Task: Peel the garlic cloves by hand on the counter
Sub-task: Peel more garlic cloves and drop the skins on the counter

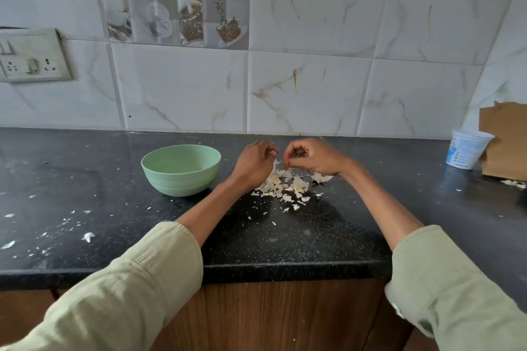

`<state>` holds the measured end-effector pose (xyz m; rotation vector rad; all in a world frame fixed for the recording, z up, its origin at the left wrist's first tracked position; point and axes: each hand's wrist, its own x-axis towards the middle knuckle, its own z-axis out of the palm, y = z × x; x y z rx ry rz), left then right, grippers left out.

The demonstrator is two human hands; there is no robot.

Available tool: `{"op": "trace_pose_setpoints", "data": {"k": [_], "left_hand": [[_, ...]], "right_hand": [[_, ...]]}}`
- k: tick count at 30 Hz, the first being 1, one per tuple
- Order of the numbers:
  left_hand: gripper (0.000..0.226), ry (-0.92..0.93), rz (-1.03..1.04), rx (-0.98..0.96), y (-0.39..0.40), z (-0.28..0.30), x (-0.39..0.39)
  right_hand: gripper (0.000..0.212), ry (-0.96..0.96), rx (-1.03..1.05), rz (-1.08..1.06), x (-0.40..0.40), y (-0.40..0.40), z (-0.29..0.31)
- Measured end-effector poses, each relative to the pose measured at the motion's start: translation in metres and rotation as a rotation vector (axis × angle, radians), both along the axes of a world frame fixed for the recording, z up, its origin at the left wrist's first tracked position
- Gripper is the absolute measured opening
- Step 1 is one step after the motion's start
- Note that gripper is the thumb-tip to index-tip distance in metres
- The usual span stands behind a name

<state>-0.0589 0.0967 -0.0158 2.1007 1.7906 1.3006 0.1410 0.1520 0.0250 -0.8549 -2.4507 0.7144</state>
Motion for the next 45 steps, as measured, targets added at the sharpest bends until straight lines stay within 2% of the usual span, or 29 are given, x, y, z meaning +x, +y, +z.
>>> {"op": "trace_pose_setpoints", "data": {"k": [4,8,11,16,22,28,35,40,41,43,45], "left_hand": [[0.028,-0.010,-0.041,-0.057,0.001,-0.001,0.002],[0.031,-0.018,-0.043,-0.086,0.002,-0.003,0.000],[0.029,-0.032,-0.038,-0.064,0.002,-0.002,0.000],[0.016,-0.144,-0.125,0.021,-0.002,0.004,0.001],[0.031,-0.188,-0.193,-0.016,-0.004,0.003,0.003],[0.016,-0.132,-0.038,0.018,-0.004,0.004,0.004],[0.029,-0.101,0.064,-0.097,0.008,-0.003,-0.003],[0.035,-0.114,0.031,-0.078,0.007,-0.002,-0.002],[0.035,-0.115,0.029,-0.075,0.007,-0.001,-0.001],[0.034,-0.119,0.030,-0.071,0.007,-0.001,0.000],[0.029,-0.120,0.034,-0.059,0.007,-0.001,0.001]], "right_hand": [[0.019,0.093,-0.033,-0.053,0.002,0.003,0.000],[0.017,0.053,-0.015,-0.072,0.005,0.008,-0.004],[0.016,0.025,-0.080,-0.047,0.006,0.009,-0.004],[0.016,0.184,-0.147,-0.046,0.004,0.004,0.000],[0.030,0.275,-0.222,-0.033,0.001,0.001,0.002],[0.007,0.094,0.064,-0.192,0.007,0.008,-0.002],[0.014,-0.137,0.339,-0.315,0.005,0.011,-0.013],[0.008,-0.050,0.570,-0.358,-0.008,0.001,-0.005],[0.006,-0.093,0.596,-0.358,-0.010,0.000,-0.006],[0.006,-0.308,0.549,-0.318,-0.013,-0.005,-0.014],[0.006,-0.349,0.496,-0.300,-0.013,-0.005,-0.022]]}}
